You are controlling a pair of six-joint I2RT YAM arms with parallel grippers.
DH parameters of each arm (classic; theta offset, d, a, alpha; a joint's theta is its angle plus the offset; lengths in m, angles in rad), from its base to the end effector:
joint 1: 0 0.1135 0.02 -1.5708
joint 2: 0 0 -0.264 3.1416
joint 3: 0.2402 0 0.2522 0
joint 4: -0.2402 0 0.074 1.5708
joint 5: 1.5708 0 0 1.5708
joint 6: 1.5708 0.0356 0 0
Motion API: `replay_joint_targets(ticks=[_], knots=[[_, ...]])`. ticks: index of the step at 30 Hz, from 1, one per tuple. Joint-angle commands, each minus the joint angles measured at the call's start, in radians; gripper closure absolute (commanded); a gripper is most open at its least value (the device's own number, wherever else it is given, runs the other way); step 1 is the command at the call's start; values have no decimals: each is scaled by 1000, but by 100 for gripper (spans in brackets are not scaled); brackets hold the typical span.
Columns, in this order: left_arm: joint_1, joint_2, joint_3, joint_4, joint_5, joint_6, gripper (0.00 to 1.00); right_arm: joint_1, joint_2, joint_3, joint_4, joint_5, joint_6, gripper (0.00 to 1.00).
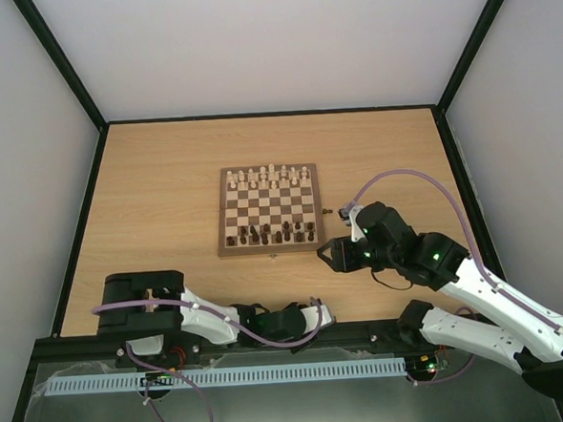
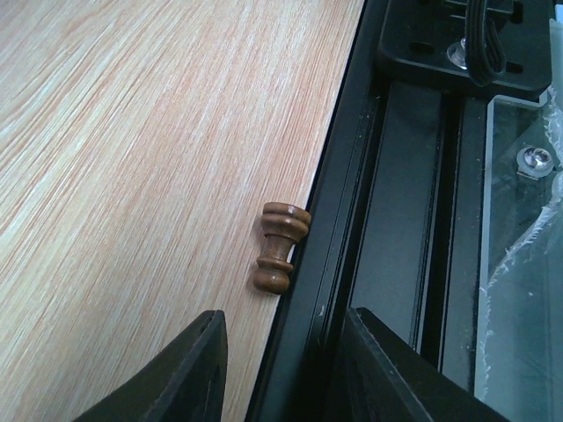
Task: Set up the chess pieces on the board
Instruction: Pick up the chess piece at the center of the board.
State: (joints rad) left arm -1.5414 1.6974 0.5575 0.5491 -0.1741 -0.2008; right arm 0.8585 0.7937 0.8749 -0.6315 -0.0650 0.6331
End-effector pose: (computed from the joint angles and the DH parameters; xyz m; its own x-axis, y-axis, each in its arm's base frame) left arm 0.0150 -0.3004 0.1171 -0.2115 0.5111 -0.8331 0.9573 0.2803 -0.0711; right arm 0.1077 0.1283 0.3241 -0.7438 0.0420 -0.6671 -0.4358 0.7262 0.5317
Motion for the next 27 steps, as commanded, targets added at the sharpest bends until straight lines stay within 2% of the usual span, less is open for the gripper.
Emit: replay_joint_targets(ticks=[1,27], knots=[[0,25,-11,79,-26,45,60,3,7,-12,-7,-13,-25,52],[27,101,47,119,8,102,60,3,2,-24,-8,-13,-42,52]])
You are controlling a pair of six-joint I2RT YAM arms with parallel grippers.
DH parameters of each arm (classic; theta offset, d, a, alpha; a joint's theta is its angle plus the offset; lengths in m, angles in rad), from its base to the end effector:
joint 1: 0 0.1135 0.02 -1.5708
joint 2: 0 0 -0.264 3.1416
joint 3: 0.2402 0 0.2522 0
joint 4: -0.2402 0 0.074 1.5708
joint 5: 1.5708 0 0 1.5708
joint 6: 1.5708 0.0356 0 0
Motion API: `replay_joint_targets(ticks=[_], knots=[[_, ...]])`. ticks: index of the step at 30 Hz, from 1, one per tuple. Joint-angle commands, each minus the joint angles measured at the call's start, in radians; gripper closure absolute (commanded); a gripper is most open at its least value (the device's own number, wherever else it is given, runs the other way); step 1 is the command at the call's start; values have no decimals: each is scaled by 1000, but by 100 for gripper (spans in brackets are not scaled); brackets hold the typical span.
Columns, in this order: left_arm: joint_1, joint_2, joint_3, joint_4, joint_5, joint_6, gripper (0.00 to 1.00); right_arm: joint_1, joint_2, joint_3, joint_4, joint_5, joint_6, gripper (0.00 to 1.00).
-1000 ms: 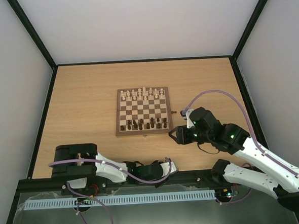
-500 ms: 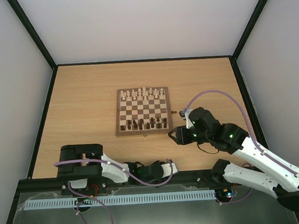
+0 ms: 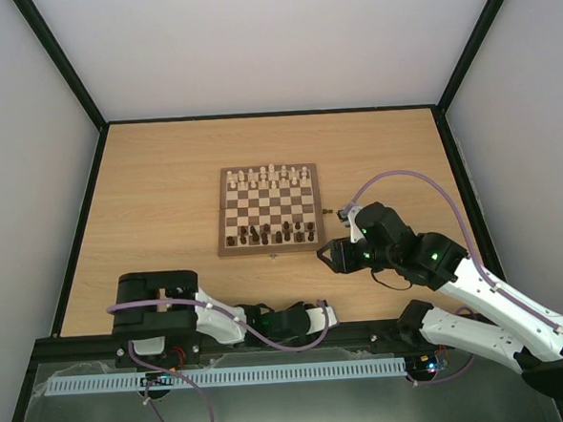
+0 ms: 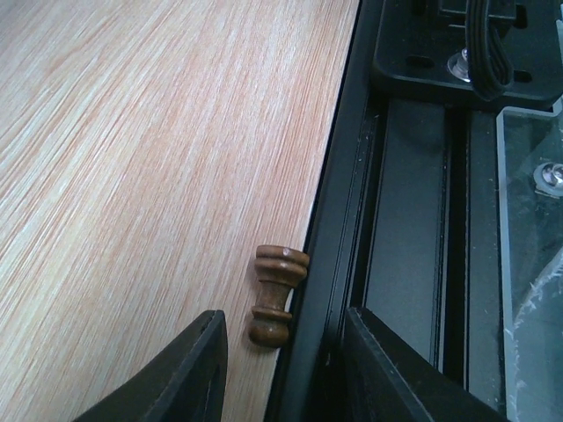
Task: Set up the chess pieces on the board
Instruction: Pick up the chess piece at the center of the board.
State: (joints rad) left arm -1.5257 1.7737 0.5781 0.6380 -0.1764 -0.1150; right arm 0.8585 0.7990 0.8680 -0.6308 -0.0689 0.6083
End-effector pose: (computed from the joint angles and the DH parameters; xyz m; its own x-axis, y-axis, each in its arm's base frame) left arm 0.0203 -0.3107 0.1084 -0.1358 0.5030 -0.8536 0.9676 0.2525 -0.0051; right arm 0.1085 0.1294 0.3211 -0.7390 0.0166 -0.6735 -0.4519 0.7293 0.5137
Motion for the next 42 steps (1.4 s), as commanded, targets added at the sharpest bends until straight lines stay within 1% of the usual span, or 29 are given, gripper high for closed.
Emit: replay_joint_targets(ticks=[1,8,12,14,21,27,34,42], knots=[[14,27,26,32,13,15,60,4,-3,-18,-8,-8,-19,52],[28,39,41,24,28,17,61,3,1,-24,-3,-10,-22,52],[36,44,41,23,39,14,69,3,3,-25,-1,-10,-25,52],[40,45,41,22,41,11,71,3,6,-27,1,-14,-29,52],[48,40,48,-4,42,0,89,3,12,-26,6,-12,-31,52],[50,10,56,-52,29,-17,93,4,14,-27,9,-12,-31,52],[55,-60,120,-257,17,-65,92,4,6,-22,9,-11,-29,52],[75,-169,258,-676,-11,-185,91,3,-20,21,-25,11,-26,52]])
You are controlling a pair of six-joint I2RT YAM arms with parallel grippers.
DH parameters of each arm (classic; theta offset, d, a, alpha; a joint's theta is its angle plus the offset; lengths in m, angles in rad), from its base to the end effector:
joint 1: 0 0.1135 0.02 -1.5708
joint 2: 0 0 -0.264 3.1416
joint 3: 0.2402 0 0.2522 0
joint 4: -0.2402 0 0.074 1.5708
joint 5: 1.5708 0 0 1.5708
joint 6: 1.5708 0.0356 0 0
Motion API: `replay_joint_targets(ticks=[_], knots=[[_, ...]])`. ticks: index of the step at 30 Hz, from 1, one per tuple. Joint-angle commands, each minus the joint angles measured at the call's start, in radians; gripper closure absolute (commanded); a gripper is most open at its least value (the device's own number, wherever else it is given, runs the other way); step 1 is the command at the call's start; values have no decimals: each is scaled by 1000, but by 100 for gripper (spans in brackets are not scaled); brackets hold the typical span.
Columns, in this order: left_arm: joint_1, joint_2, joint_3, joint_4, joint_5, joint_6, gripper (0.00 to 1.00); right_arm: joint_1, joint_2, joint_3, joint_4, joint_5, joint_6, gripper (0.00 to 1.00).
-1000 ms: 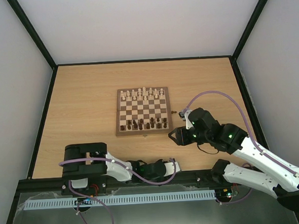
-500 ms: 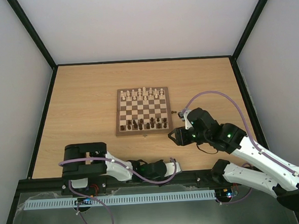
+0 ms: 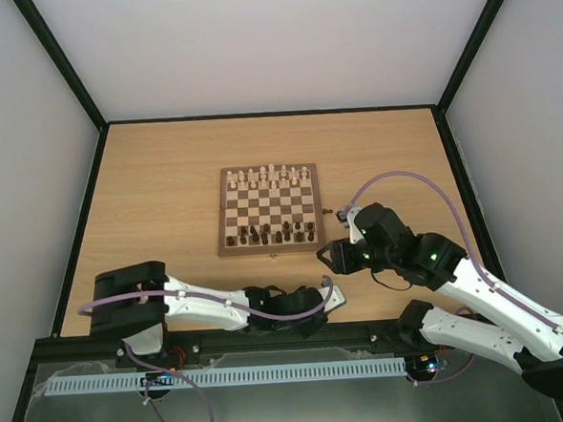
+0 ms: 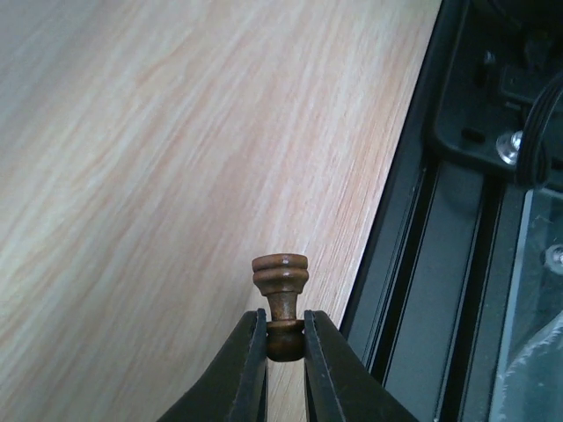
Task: Set up the chess pieces on the board
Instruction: Pick up the chess piece at the center of the board, then place the chess piece on the chessboard.
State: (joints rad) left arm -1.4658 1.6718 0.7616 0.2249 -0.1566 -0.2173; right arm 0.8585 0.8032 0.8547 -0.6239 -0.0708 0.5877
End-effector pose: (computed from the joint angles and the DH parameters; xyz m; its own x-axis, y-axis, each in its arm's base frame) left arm 0.0400 -0.3264 0.1505 -0.2738 0.5664 -0.7773 0.9326 0.3540 -0.0705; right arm 0.1094 0.1305 0.3167 -0.7348 -0.0046 -0.6783 -0.4644 0.7324 0.4980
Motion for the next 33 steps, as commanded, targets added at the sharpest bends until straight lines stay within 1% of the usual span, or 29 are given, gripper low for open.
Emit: replay_joint_targets(ticks=[1,4,8,10,12,14,18,22,23,28,31,33], knots=[[17,-85,85,-307,-31,-102,90,4,-29,44,-41,20,-4,52],[39,-157,105,-423,5,-158,90,3,-50,81,-77,44,6,52],[102,-274,149,-595,44,-207,90,4,-84,126,-129,77,31,52],[147,-310,198,-703,61,-229,90,3,-102,142,-146,93,40,51],[217,-326,251,-827,101,-244,90,4,-117,158,-165,103,42,51],[288,-325,309,-917,152,-253,90,4,-128,168,-175,106,39,51],[406,-244,478,-1116,210,-239,89,3,-136,168,-180,101,18,51],[505,-143,635,-1264,254,-231,89,4,-153,142,-170,93,-8,49],[524,-118,670,-1298,257,-233,87,4,-155,132,-163,94,-16,49],[631,-6,810,-1408,338,-238,88,3,-124,93,-138,105,-50,49],[688,78,919,-1492,392,-232,88,3,-88,95,-112,96,-12,48],[710,122,1013,-1526,456,-241,88,3,-34,122,-132,69,35,49]])
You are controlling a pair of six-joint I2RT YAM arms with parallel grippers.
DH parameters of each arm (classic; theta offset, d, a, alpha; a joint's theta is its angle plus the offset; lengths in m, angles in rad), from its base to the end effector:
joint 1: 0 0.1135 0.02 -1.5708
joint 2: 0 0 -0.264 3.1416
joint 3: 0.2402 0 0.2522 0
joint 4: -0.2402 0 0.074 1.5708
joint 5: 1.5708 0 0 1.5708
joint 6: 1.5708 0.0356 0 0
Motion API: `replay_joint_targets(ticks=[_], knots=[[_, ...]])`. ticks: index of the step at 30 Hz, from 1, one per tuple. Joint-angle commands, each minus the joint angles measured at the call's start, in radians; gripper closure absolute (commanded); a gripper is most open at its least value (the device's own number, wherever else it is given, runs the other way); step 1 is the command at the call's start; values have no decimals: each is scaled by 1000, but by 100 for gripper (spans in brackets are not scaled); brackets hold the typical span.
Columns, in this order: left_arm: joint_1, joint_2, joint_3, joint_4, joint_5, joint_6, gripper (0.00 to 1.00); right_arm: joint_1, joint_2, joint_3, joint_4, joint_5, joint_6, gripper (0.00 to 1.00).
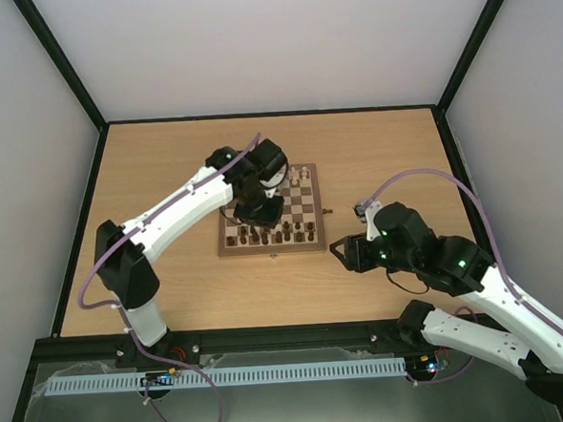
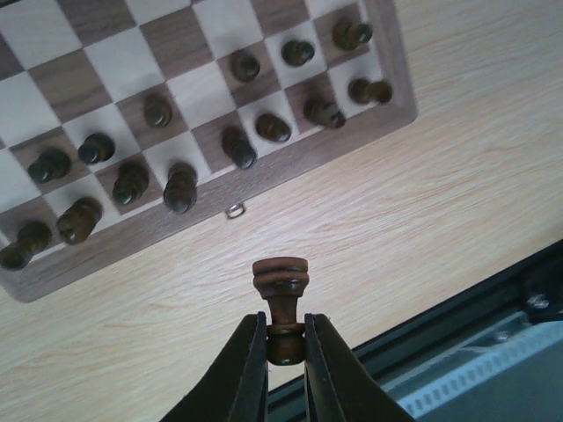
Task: Set up the chess pieces on the board
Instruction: Place the chess piece on the chessboard.
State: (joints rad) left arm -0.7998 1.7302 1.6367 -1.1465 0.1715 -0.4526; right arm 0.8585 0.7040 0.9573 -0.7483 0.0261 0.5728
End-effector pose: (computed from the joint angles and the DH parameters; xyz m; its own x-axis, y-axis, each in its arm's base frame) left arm 0.2373 -0.2530 0.3079 -0.9186 0.3272 -0.2215 0.3821 0.8784 -0.2872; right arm 0.0904 0.1033 0.3518 -0.6629 0.0614 -0.7462 -0.4549 0.7585 0.4665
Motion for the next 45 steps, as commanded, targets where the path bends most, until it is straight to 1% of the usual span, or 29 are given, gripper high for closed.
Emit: replay_joint_targets(ticks=[1,3,5,11,14,20,25,30,36,45], knots=[[62,76,168,-155,183,-19,88,3,93,39,-17,-74,70,49],[108,93,201,-156,279,-46,88,3,122,56,-21,-127,128,49],[151,101,197,-155,329,-70,88,4,146,71,-30,-167,149,49],[247,159,261,-151,383,-125,89,3,205,159,-144,-251,195,49],[281,175,257,-151,372,-168,89,3,217,179,-199,-292,213,49],[338,183,185,-145,323,-245,89,3,226,183,-271,-356,229,48],[387,214,142,-110,284,-285,89,3,239,161,-255,-399,258,48],[436,213,73,-79,276,-313,89,3,293,170,-257,-416,239,48],[511,176,-55,-15,320,-328,89,2,363,191,-253,-445,203,48],[525,163,-161,52,370,-348,88,4,447,205,-251,-478,144,47]])
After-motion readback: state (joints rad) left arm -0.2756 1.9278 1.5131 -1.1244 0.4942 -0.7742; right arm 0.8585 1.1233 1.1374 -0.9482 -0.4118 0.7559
